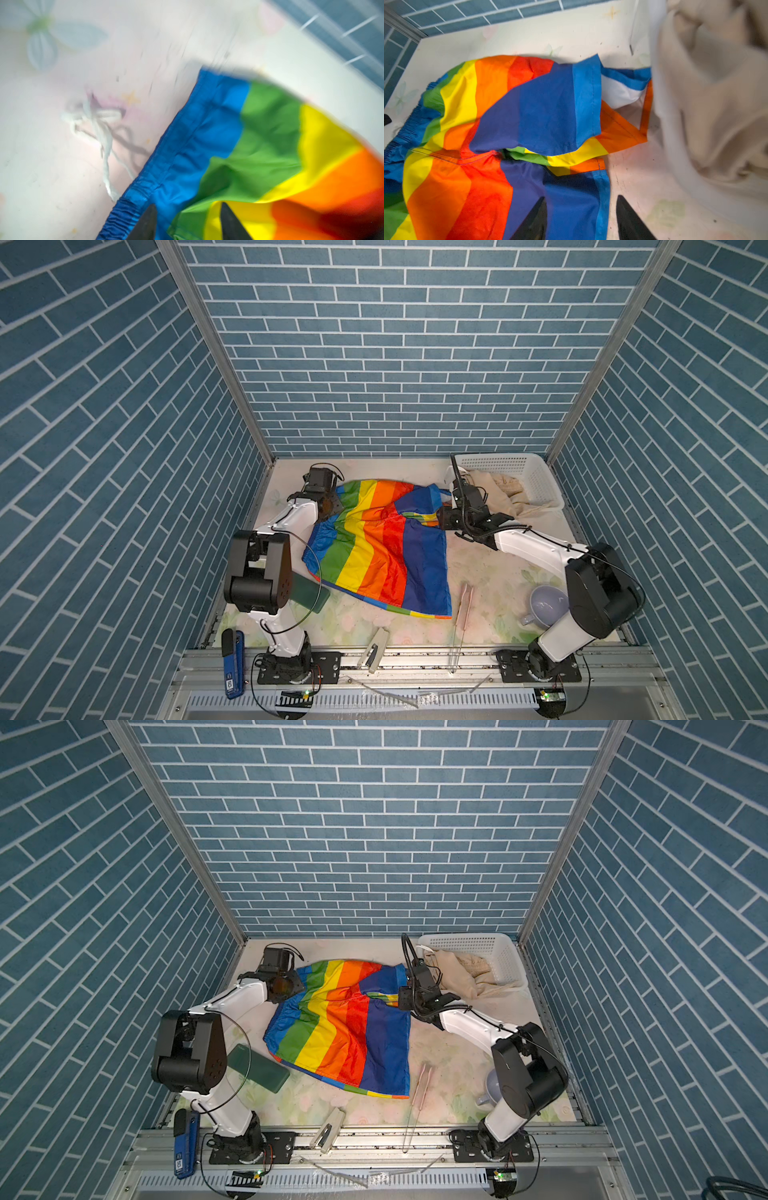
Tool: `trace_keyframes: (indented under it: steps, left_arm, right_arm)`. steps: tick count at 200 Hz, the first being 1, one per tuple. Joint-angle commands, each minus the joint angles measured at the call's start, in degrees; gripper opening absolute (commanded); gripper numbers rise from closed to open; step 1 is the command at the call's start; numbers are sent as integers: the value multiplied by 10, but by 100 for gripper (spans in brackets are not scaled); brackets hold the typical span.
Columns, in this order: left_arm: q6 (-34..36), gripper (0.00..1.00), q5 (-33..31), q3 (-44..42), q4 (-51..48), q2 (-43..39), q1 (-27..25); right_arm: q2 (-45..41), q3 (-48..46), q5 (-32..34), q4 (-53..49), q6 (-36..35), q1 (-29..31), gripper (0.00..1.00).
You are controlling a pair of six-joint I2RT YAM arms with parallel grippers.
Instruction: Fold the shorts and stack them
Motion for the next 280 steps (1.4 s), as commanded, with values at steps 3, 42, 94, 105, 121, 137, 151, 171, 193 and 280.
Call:
trace_keyframes:
  steps: [3,42,94,105,121,137,151,171,193,280]
  left_arm:
    - [6,62,-3,55,-13,13,2]
    - [19,56,31,146,-14,108,0]
    - [23,51,57,205,-1,205,-22]
    - [24,48,61,211,2,222,-23]
    - [28,45,62,225,-7,245,-23]
    - [35,42,57,236,-14,260,-23]
    - [43,40,46,248,-24,272,-22]
    - [51,37,24,263,-46,285,-18]
    - [48,36,14,259,-55,289,-3]
    - [50,32,-23,205,-74,254,56]
  right_arm:
    - [6,38,37,-90,-31,13,51]
    - [98,146,10,-103,-48,23,14]
    - [238,283,-15,-99,-31,22,12]
    - [261,301,-18,-104,-27,22,13]
    - [283,319,-23,-115,-17,21,15]
    - [290,312,-21,-110,-10,19,19]
    - [296,304,-18,-112,0,15,21]
    - [300,285,-22,-117,21,1,21]
    - [297,249,-20,-113,45,-14,22]
    - [265,213,-67,-84,41,-18,32]
